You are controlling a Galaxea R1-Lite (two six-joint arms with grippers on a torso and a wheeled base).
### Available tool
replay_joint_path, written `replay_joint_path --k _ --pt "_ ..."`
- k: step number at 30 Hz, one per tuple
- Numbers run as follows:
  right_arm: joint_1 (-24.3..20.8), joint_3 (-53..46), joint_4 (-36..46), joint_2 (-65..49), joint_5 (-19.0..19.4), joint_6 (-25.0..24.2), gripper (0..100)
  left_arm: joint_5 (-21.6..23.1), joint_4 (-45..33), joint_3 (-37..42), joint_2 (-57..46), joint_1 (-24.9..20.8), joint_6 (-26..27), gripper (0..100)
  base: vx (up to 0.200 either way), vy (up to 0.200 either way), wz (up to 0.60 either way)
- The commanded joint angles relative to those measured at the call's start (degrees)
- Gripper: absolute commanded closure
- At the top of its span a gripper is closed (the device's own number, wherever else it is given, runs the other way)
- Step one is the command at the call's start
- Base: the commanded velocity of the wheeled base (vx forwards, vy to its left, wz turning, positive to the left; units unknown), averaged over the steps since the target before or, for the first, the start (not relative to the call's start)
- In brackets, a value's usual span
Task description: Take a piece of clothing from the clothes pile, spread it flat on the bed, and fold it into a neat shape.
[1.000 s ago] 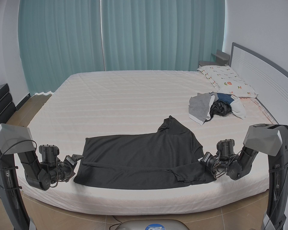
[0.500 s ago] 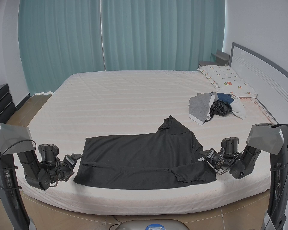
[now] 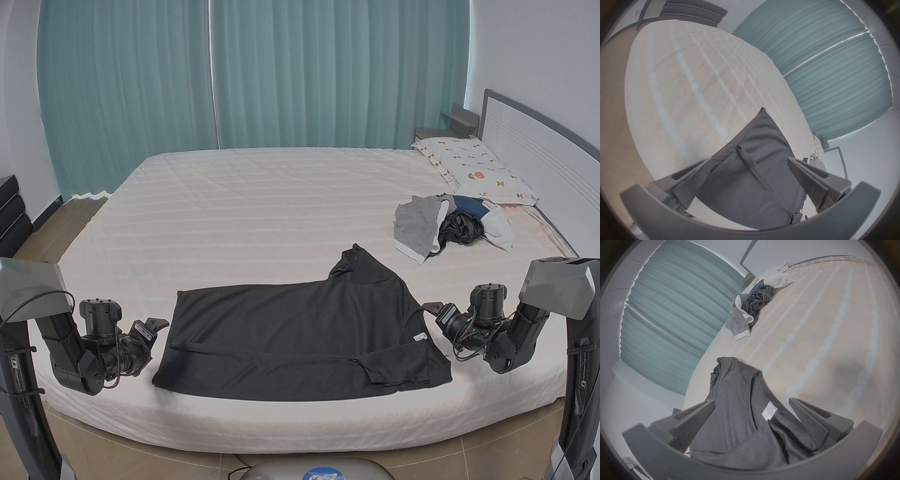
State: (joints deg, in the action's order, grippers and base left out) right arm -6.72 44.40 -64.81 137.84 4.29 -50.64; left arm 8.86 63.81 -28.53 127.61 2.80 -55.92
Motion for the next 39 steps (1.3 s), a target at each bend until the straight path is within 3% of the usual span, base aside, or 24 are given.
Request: replay_joint_path --k 1,18,29,30,39 --pt "0.1 0.0 -0.1 0.2 0.1 -0.1 0 0.0 0.1 -0.1 0.2 -0.1 0.0 0 0.000 0.000 0.00" --pt "-0.5 0.3 -0.1 1.0 0.0 0.0 0 -1.1 -0.5 -4.1 4.7 -4.4 4.8 0 0.000 0.000 0.00" --pt "-0.6 0.1 -0.1 1.0 0.0 0.1 0 -8.9 -0.8 -7.2 8.6 -6.4 8.2 0 0.000 0.000 0.00" --pt "-0.6 0.1 -0.1 1.0 0.0 0.2 0 -9.0 -1.0 -7.3 8.6 -6.4 8.1 100 0.000 0.000 0.00" --pt "-0.5 0.0 -0.1 1.1 -0.1 0.2 0 -12.9 -1.8 -6.5 8.7 -6.0 8.1 100 0.000 0.000 0.00"
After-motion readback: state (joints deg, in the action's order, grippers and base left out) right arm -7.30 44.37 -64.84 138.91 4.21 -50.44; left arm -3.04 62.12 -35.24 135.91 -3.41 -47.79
